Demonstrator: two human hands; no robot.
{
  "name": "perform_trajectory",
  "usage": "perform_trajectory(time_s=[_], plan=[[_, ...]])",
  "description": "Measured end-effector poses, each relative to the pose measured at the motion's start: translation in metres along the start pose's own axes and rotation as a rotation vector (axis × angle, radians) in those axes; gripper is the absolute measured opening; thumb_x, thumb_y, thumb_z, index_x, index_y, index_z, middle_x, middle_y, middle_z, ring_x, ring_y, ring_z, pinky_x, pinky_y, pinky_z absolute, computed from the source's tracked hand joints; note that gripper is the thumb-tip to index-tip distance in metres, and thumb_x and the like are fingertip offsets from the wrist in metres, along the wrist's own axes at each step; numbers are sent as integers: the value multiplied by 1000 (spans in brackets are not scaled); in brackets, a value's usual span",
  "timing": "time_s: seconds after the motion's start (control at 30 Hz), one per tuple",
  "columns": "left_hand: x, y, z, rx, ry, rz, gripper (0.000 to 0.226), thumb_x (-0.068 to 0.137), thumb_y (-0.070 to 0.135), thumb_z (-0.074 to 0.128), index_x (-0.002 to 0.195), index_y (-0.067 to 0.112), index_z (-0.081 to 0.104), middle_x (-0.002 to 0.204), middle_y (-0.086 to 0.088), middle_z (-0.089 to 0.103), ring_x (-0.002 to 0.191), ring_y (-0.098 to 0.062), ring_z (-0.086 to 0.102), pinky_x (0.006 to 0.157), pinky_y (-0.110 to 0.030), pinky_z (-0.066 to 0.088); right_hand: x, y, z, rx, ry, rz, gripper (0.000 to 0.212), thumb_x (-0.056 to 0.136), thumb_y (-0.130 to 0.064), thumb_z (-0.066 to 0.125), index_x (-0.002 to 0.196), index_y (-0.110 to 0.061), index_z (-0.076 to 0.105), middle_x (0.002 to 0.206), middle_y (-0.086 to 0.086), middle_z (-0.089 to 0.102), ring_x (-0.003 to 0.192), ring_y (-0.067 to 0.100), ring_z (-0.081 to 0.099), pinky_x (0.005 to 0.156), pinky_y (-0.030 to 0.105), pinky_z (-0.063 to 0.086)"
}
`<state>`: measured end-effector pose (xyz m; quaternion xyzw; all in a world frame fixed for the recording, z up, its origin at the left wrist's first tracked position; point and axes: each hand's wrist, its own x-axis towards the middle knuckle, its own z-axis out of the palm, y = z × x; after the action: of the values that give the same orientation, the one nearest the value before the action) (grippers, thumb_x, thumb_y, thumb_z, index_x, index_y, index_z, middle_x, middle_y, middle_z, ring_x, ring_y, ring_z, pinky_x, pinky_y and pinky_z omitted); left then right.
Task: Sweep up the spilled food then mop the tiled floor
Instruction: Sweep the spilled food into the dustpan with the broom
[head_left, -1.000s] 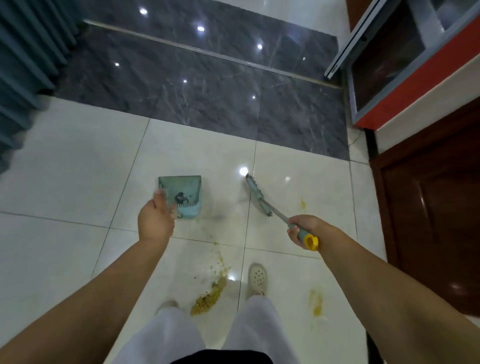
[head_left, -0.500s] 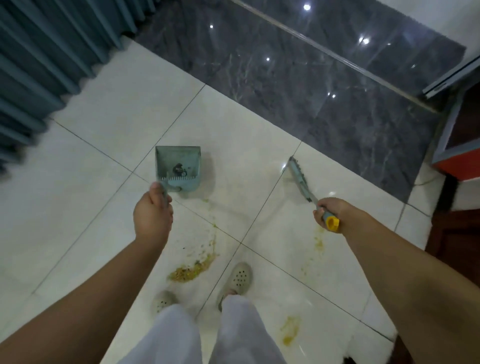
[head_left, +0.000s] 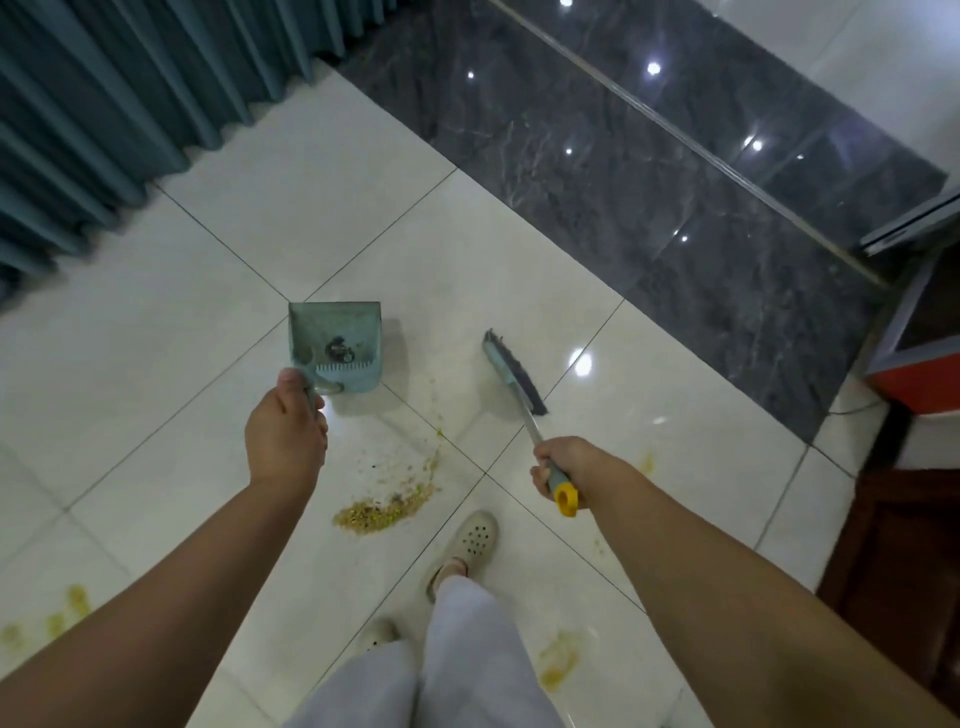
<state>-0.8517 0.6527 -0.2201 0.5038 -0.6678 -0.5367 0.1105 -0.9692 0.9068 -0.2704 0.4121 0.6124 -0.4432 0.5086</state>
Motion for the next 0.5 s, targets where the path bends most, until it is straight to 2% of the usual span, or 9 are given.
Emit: perform_trajectory(time_s=[0.1, 0.23, 0.4, 0.5], plan=[[-7, -22, -35, 2, 14, -5, 55, 101, 45, 23, 65, 14, 50, 56, -11, 47, 46, -25, 41, 50, -30, 37, -9, 33, 39, -21, -20, -11, 12, 97, -8, 45, 88, -1, 48, 72, 11, 45, 28, 9, 37, 33, 11, 38], [-15, -50, -77, -16, 35, -12, 57, 100, 46, 22, 60, 14, 49, 53, -10, 46, 45, -26, 40, 55, -35, 37, -18, 79, 83, -21, -52, -32, 9, 98, -5, 39, 94, -3, 47, 67, 8, 40, 23, 9, 33, 32, 9, 35], [-27, -74, -117, -75, 53, -58, 55, 99, 48, 24, 62, 13, 46, 56, -8, 45, 46, -23, 37, 48, -28, 32, -30, 135, 120, -59, -71, -2, 12, 97, -5, 39, 88, -5, 47, 62, 6, 38, 23, 9, 32, 32, 10, 34], [-34, -84, -133, -70, 66, -71, 53, 98, 49, 25, 62, 16, 48, 58, -7, 47, 48, -23, 40, 50, -30, 36, -38, 160, 135, -75, -81, 20, 5, 97, -4, 39, 96, -5, 44, 62, 7, 38, 23, 10, 33, 32, 10, 35]])
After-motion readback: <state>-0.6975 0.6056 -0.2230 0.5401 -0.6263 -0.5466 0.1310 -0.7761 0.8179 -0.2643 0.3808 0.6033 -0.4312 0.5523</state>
